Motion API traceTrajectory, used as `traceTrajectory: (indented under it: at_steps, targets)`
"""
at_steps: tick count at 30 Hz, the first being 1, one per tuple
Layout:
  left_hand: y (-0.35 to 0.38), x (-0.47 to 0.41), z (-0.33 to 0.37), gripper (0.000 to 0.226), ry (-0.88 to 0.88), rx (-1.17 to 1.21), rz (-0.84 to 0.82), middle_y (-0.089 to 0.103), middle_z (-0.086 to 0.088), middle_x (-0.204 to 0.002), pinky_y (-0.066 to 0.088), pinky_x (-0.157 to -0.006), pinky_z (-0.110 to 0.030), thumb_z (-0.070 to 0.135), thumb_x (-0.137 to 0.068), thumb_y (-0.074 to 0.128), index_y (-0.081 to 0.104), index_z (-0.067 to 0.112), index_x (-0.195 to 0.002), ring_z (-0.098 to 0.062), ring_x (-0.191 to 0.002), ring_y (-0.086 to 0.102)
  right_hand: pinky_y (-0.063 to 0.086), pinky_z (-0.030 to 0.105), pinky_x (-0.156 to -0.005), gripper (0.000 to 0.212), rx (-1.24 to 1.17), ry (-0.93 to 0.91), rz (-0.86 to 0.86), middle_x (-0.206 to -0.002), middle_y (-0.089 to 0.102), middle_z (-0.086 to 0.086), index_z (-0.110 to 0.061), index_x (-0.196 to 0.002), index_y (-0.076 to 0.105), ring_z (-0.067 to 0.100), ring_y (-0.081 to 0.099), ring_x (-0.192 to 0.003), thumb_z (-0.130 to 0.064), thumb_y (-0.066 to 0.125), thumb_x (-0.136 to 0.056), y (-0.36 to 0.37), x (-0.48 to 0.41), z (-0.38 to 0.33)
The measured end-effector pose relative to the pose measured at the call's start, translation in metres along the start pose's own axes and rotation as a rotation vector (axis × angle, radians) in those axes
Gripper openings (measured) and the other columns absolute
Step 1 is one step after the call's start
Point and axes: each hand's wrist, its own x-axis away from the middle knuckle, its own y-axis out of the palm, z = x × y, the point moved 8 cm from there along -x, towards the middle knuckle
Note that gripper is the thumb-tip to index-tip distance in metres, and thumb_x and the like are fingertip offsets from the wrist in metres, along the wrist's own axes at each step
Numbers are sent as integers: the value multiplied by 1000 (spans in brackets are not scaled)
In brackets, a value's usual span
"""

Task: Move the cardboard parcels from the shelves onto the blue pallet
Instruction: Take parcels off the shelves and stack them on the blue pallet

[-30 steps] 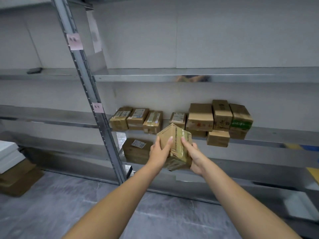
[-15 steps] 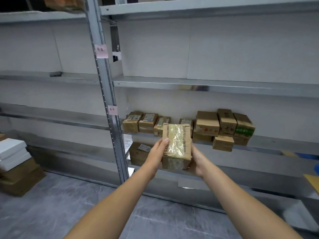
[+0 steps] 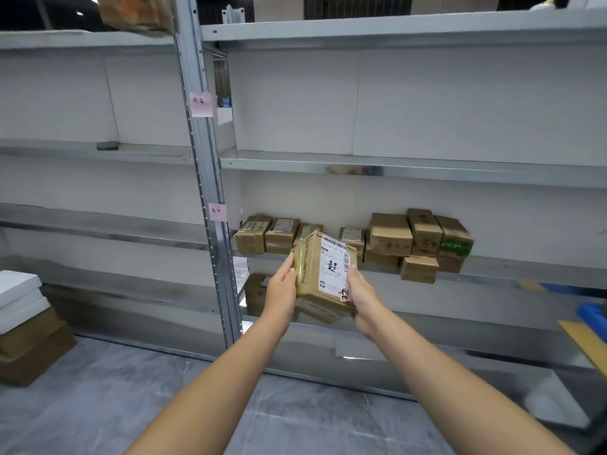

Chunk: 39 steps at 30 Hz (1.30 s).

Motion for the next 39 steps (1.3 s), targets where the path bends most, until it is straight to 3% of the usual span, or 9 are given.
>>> traceTrajectory:
  at_steps: [6,13,22,26,30,32,34,37,39]
  targets:
    - [48,18,-15,82,-87,-70,-202,34,0,-159,24,-120,-46,73,-90,36,17,30,-157,-24,-144,33,29,37,-106,45,188,-19,73,-133,61,-3,-29,-134,48,18,55,-124,-47,21,-104,-34,5,-1]
    - [118,29,-14,70,-48,-126,-286,39,-2,-156,25,-119,-42,59,-99,34,17,24,-158,-22,-143,35,33,34,-94,36,226,-41,162,-121,68,-3,-35,-109,56,17,60,-113,-45,22,-105,-103,14,-18]
    - [291,61,-16,71,-9,-114,-470,32,6,-159,26,-102,-19,61,-99,32,16,25,-158,2,-127,38,44,41,-103,41,231,-81,357,-119,68,0,-29,-125,56,19,62,-111,-42,22,-105,-273,35,-55]
    - [390,80,-16,69,-25,-101,-512,21,8,-162,18,-104,-21,59,-100,32,18,25,-158,-5,-142,25,44,27,-77,31,226,-121,445,-102,68,-6,-31,-112,54,7,62,-89,-36,24,-107,-371,46,-89]
    - [496,100,-11,55,20,-78,-626,54,13,-138,36,-81,4,54,-102,33,37,28,-150,17,-103,54,39,28,-90,34,204,-133,517,-111,61,-10,-33,-120,52,3,57,-96,-41,23,-106,-469,61,-117]
    - [547,112,-9,48,20,-67,-666,62,9,-130,42,-69,0,51,-103,34,43,29,-145,13,-95,60,39,35,-105,41,185,-134,563,-128,58,-8,-28,-134,50,10,56,-116,-43,25,-105,-519,69,-127]
    - [597,127,-10,48,15,-52,-709,60,5,-135,42,-78,-8,50,-103,35,44,29,-145,1,-107,60,37,42,-112,46,179,-128,609,-140,54,-4,-25,-143,45,17,51,-128,-44,28,-104,-569,78,-135]
    - [665,152,-16,51,11,-59,-771,58,5,-137,44,-73,-1,50,-103,35,41,25,-147,7,-103,57,42,44,-108,46,158,-128,680,-137,57,-1,-27,-141,47,21,55,-124,-46,30,-103,-641,94,-144]
    - [704,169,-24,57,-11,-64,-808,50,0,-146,45,-101,-18,52,-102,35,35,21,-151,-9,-124,54,46,45,-104,45,151,-118,719,-133,60,1,-27,-139,48,21,59,-118,-45,29,-103,-681,107,-146]
